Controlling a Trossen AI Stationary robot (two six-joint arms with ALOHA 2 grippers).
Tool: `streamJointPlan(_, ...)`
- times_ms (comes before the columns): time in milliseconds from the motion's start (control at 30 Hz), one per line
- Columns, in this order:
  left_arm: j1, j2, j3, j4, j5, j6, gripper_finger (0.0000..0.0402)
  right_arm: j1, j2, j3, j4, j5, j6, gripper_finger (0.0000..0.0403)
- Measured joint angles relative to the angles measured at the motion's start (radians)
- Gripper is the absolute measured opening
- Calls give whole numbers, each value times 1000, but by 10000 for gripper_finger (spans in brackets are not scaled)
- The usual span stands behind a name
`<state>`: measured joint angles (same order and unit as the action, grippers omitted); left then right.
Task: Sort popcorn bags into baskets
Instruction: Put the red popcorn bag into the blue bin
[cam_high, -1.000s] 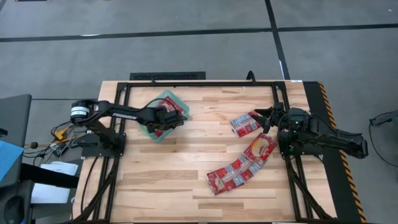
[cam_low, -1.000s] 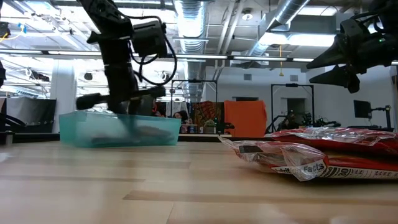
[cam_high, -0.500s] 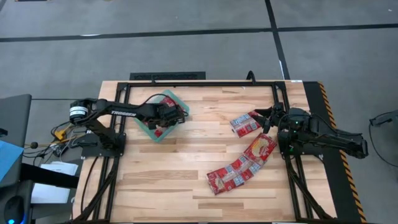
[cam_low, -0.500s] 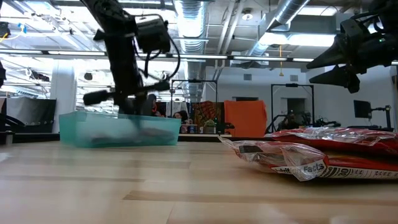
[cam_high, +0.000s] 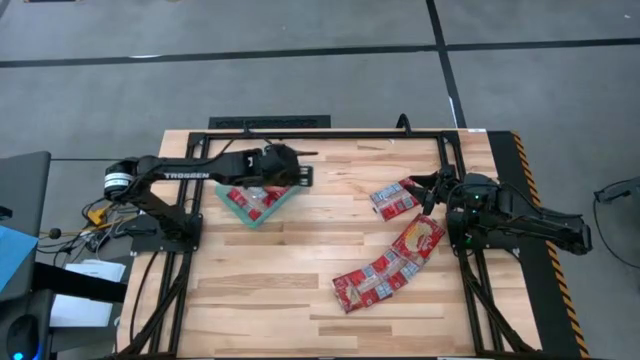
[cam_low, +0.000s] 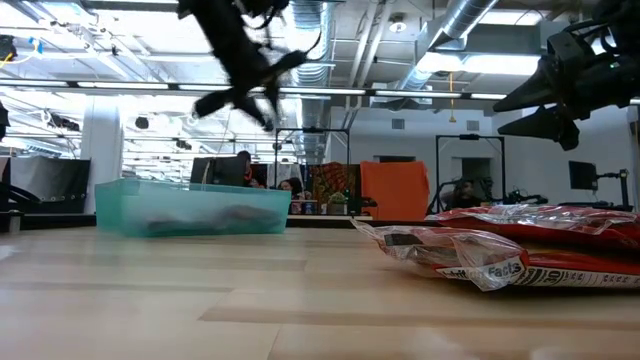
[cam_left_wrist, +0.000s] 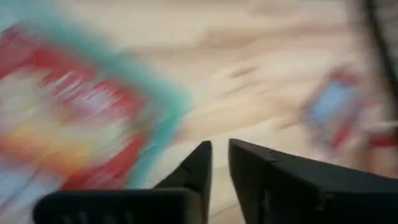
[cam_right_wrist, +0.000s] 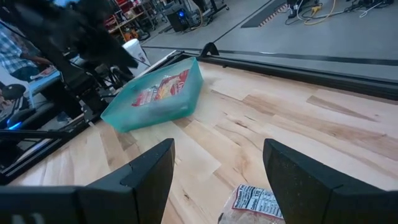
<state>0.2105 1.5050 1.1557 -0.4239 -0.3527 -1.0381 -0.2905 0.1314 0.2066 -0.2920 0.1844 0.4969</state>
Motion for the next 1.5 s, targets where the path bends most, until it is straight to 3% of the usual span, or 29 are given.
streamJointPlan(100,-1,34,1,220,23,137,108,0,0,0,0,0,12,270)
streamJointPlan(233,0,131,8,477,130,299,197,2,-1,0,-4,-3,26,270)
streamJointPlan(367,12,291,118,512,226,400,268,3,-2,0,-15,-6,27,270)
streamJointPlan(533,29,518,381,370,330,511,299,2,-2,0,-35,2,27,270)
streamJointPlan(633,34,613,544,177,418,528,295,0,-1,0,-123,106,36,265)
streamJointPlan(733,36,646,648,10,510,589,286,0,22,4,-282,240,65,242)
streamJointPlan(833,35,624,703,-88,533,635,280,0,81,3,-271,270,81,198)
streamJointPlan(1000,37,501,749,-210,486,662,277,0,259,3,-260,334,162,102)
streamJointPlan(1167,21,361,748,-318,326,672,276,0,422,3,-254,389,203,14)
streamJointPlan(1367,-28,203,745,-458,131,672,276,0,601,3,-178,385,209,35)
streamJointPlan(1500,-68,116,724,-522,39,630,276,0,723,3,-75,352,209,27)
